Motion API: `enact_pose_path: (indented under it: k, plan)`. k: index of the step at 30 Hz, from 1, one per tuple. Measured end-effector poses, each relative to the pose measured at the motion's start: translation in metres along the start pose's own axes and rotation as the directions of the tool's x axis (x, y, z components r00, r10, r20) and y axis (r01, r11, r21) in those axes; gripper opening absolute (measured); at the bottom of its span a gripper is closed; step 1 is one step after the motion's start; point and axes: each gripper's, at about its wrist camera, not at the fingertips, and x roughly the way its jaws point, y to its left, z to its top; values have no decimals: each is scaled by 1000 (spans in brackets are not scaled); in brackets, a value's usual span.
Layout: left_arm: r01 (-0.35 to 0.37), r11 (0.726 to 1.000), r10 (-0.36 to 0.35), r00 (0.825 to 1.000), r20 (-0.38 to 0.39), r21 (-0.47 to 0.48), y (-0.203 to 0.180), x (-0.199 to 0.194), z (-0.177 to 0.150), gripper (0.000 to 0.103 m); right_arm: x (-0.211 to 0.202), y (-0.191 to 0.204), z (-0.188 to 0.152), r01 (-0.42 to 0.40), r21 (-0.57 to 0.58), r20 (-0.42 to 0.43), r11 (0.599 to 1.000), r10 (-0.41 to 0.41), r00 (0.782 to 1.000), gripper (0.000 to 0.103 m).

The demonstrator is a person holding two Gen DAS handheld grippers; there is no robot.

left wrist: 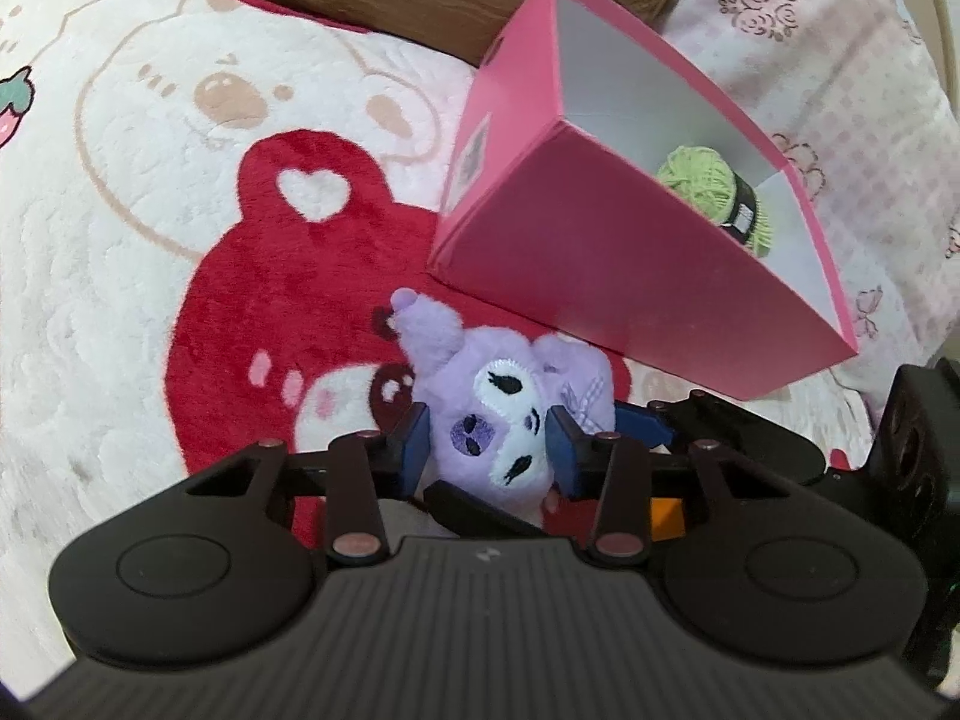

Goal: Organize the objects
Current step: 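Lift the plush with the left gripper and carry it over the pink box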

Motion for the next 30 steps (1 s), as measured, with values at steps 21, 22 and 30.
enact_pose_path:
  k: [21,22,30]
  plan:
    - [104,994,-101,993,-60,44,-34,-33,-12,38,-57,1,-7,4,69,21,998,-5,1000,97]
    - [101,993,-98,994,-58,57,-37,-35,-13,38,-59,0,-7,4,76,22,997,-6,1000,97]
    - [92,988,-92,996,-12,120,-55,-53,-13,38,-85,-2,-12,-26,118,48,993,20,999,97]
